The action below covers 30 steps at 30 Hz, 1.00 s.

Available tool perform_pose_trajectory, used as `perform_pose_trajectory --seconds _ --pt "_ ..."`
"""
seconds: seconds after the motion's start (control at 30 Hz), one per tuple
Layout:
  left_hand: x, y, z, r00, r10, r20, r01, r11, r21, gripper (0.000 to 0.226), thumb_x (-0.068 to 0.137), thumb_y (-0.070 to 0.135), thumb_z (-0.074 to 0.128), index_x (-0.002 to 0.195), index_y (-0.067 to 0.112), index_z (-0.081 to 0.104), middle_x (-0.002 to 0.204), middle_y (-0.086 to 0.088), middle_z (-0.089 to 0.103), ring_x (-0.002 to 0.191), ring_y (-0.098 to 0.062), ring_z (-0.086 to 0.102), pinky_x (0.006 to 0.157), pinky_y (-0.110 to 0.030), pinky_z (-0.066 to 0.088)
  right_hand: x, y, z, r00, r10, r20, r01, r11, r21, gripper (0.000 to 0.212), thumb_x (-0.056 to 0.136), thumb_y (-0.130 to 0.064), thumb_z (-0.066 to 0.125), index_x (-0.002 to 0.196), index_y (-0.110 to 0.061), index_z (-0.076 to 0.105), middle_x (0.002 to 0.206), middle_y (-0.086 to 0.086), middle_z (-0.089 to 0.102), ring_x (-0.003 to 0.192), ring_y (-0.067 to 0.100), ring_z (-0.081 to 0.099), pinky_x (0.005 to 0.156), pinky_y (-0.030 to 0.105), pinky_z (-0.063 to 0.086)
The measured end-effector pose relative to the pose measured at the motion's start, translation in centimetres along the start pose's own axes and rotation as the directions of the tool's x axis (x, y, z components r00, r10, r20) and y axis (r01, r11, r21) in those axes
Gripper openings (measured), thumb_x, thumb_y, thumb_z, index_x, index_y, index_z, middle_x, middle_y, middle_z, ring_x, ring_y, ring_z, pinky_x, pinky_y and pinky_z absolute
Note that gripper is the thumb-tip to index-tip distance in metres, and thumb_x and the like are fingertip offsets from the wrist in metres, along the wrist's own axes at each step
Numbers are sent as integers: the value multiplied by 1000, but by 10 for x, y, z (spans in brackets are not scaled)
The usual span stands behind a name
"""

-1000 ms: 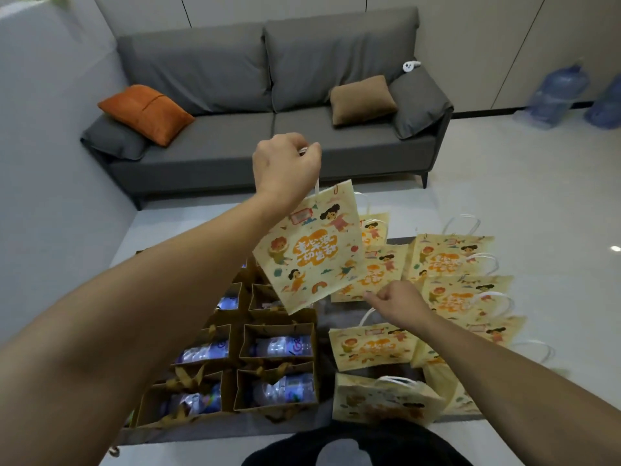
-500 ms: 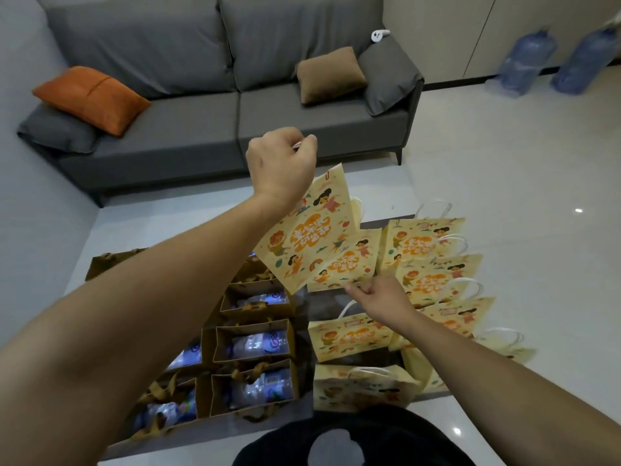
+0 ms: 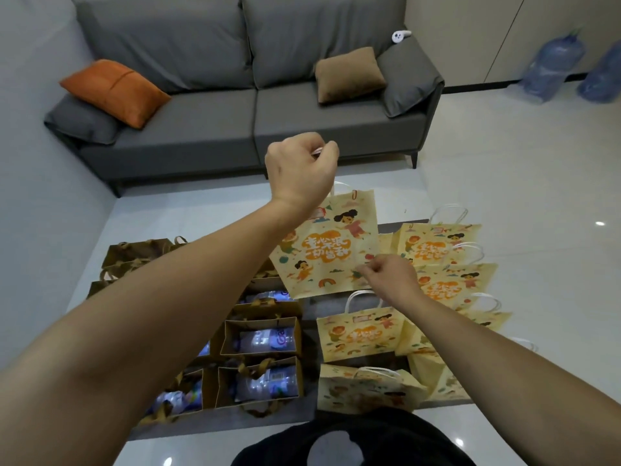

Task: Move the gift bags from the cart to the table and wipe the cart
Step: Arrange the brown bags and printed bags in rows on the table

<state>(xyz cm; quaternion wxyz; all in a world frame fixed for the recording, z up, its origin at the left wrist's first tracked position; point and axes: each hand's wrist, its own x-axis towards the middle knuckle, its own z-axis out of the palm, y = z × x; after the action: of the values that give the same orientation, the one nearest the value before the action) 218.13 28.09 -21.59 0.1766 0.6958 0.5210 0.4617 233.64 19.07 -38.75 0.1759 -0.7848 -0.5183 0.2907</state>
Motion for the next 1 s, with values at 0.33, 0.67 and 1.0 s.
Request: perform_pose_trajectory --seconds 0.33,0.67,1.0 --pt "-10 4 30 994 -9 108 13 999 -40 39 95 24 59 64 2 65 56 -12 58 54 -24 50 62 -41 51 1 11 -19 939 64 -338 -19 991 135 71 89 -41 72 145 -16 36 108 4 64 100 26 60 85 40 49" --pt "-31 -22 79 953 -84 292 83 996 16 38 94 25 58 59 11 63 50 5 49 51 -15 46 58 -33 44 26 39 -9 986 66 -151 -54 995 85 26 97 -40 61 100 -16 72 87 0 71 83 23 64 67 33 46" --pt "-77 -68 130 817 -285 501 206 956 208 41 93 29 59 55 13 57 52 -3 55 56 -21 53 59 -38 44 30 75 10 978 182 -97 -171 979 113 27 98 -27 62 121 -14 68 102 7 73 93 27 66 68 29 39"
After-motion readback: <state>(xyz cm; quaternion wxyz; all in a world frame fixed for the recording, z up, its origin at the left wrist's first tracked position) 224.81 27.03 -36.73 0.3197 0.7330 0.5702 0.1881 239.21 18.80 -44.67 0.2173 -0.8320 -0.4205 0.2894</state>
